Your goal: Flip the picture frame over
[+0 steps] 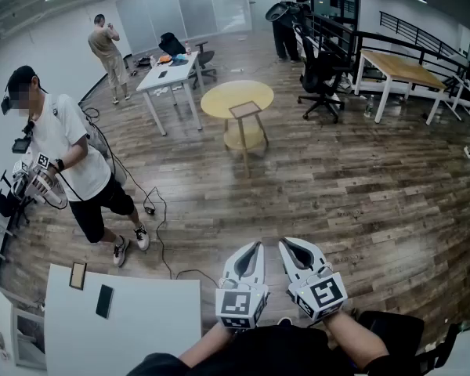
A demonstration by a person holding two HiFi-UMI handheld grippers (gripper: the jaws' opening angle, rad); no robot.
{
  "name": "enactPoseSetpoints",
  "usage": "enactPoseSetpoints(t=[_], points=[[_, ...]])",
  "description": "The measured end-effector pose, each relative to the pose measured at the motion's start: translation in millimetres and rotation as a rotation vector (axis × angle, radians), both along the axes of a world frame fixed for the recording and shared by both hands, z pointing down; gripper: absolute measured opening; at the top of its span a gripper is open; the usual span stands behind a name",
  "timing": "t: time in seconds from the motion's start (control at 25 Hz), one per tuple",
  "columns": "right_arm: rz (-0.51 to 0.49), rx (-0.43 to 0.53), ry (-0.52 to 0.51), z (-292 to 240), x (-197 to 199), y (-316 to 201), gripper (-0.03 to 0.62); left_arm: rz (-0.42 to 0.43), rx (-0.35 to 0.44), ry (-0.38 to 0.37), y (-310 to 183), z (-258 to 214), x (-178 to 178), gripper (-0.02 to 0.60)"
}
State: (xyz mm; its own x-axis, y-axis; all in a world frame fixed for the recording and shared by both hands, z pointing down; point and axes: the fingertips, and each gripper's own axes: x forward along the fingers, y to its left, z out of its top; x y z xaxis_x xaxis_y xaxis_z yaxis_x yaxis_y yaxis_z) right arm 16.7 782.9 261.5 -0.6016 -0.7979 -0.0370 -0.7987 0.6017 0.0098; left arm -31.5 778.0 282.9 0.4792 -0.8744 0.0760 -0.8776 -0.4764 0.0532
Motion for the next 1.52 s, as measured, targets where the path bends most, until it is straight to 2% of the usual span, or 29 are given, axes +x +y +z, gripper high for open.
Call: enactPoseSetpoints(t=[0.12,0.52,1.0,1.24,1.52], points=[[-0.008,0.010,0.004,3.5,0.1,2.5,0.018,-0.011,-0.001,0.020,0.8,-5.2,0.1,0.023],[0.002,0.022,0.003,8.7,-12.6,-0.1,0.018,0.014,-0.005,0.012,2.3,0.5,-10.4,0.023],[0.006,0.042,0.010,2.5,-58.0,-5.7,0.018,0.009,-0.002,0.021,-4.0,-0.5,-59.7,0.023],[0.001,0.063,0.005,-3.8,-81.3,-13.3,0.018,-0.017,-0.010,0.053,-12.2,0.5,-88.9,0.023],[0.007,0.057,-0.012,-2.8,-72.2,-46.9,0.018,-0.029,-0.004,0.041,-43.9,-2.4,-82.5,0.023]])
